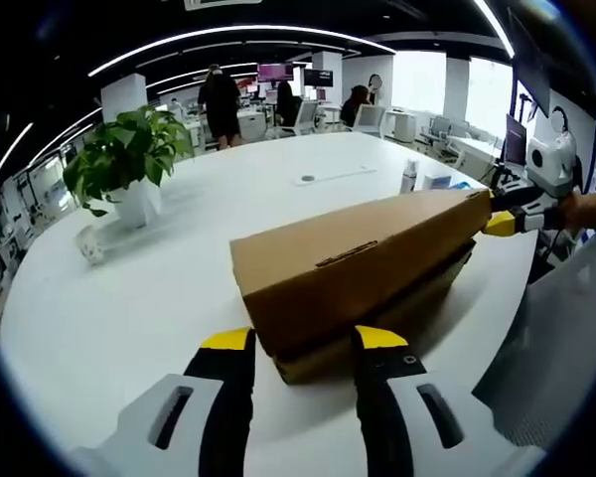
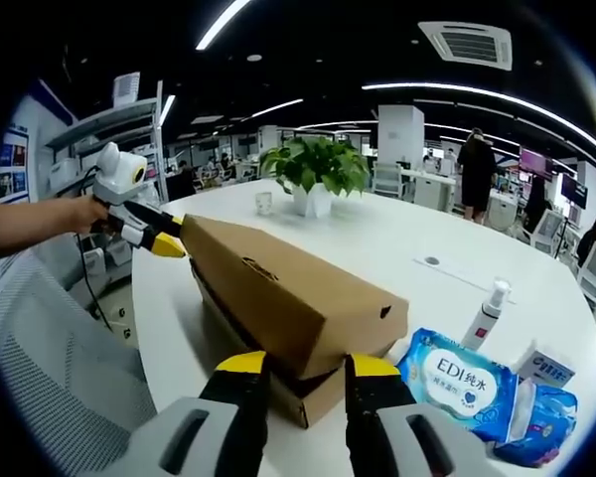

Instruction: Operate the shoe box by opening the lid, removing the specified soft item, and placing it in the target area until the item is outside and the box remains undamaged.

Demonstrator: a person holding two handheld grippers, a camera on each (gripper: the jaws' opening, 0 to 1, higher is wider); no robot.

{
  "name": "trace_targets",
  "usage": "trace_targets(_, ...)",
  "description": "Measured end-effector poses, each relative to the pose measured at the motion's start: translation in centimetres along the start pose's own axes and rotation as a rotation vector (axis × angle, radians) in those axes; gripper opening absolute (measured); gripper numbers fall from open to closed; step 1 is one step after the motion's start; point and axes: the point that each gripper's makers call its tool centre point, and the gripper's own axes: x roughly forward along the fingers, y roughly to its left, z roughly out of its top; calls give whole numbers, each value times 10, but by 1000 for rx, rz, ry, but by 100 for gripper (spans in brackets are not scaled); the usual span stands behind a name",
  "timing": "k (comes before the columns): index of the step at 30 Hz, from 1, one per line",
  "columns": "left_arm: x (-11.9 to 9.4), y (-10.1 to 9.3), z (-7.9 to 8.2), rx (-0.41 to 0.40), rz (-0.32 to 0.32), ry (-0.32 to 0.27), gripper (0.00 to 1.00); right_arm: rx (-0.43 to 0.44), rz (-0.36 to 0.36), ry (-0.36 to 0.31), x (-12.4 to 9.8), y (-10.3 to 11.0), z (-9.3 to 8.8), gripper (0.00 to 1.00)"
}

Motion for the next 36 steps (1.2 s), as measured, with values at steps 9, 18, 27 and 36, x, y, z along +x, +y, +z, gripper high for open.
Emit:
trace_targets(9, 7, -2, -14, 4, -1, 34, 41, -43, 1, 35, 6, 4, -14, 29)
trace_targets(18, 15, -3, -25, -12, 3, 56, 42, -74, 2, 74, 12, 4, -26, 30)
trace_targets(27, 22, -3, -33, -19, 2, 75, 44, -64, -3, 97, 18, 6, -34, 31)
trace_targets(36, 28, -3, -41, -61, 0, 88, 43, -32, -11, 120, 25, 5, -43, 31)
